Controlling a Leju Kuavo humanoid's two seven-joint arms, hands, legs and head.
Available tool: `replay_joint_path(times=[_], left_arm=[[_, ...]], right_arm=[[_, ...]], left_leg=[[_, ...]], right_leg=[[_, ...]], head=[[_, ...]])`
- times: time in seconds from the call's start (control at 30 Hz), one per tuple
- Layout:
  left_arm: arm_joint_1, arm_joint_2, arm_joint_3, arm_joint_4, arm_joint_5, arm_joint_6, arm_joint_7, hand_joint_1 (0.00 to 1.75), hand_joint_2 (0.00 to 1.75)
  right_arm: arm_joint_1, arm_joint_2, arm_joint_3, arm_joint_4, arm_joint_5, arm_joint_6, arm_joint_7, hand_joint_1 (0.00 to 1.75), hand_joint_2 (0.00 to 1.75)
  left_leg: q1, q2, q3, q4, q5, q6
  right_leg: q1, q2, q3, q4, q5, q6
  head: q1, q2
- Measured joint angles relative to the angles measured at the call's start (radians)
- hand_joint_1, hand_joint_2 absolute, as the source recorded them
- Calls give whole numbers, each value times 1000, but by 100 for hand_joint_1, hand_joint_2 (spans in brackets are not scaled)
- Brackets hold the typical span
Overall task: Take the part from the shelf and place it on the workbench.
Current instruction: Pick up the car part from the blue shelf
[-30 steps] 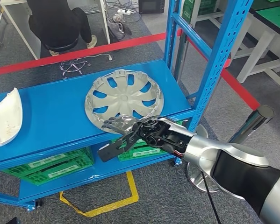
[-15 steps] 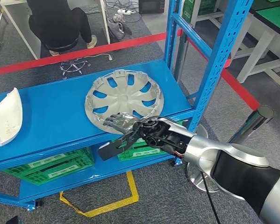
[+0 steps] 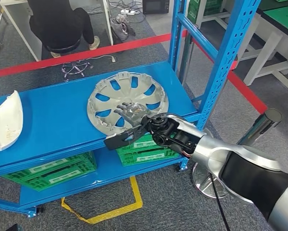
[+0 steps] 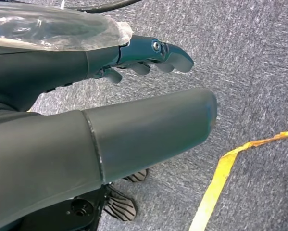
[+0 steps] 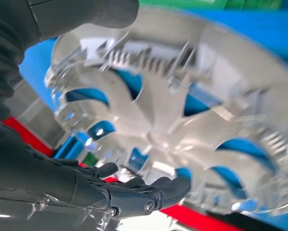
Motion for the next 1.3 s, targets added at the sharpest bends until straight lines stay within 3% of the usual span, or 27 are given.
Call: replay_joint_path(times=[0.63, 1.3], left_arm=[[11, 6, 0, 0, 13, 0, -1, 0, 0], [8, 5, -22, 0, 21, 1, 0, 0, 0]], right_arm=[[-14, -70, -94, -57, 41, 12, 89, 0, 175], [23, -68, -95, 22, -63, 11, -33, 0, 175]], left_leg=[[0, 0, 0, 0, 0, 0], [0, 0, -1, 0, 0, 0]], right_leg=[[0, 0, 0, 0, 0, 0], [0, 0, 0, 0, 0, 0]], head=[[0, 0], [0, 0]])
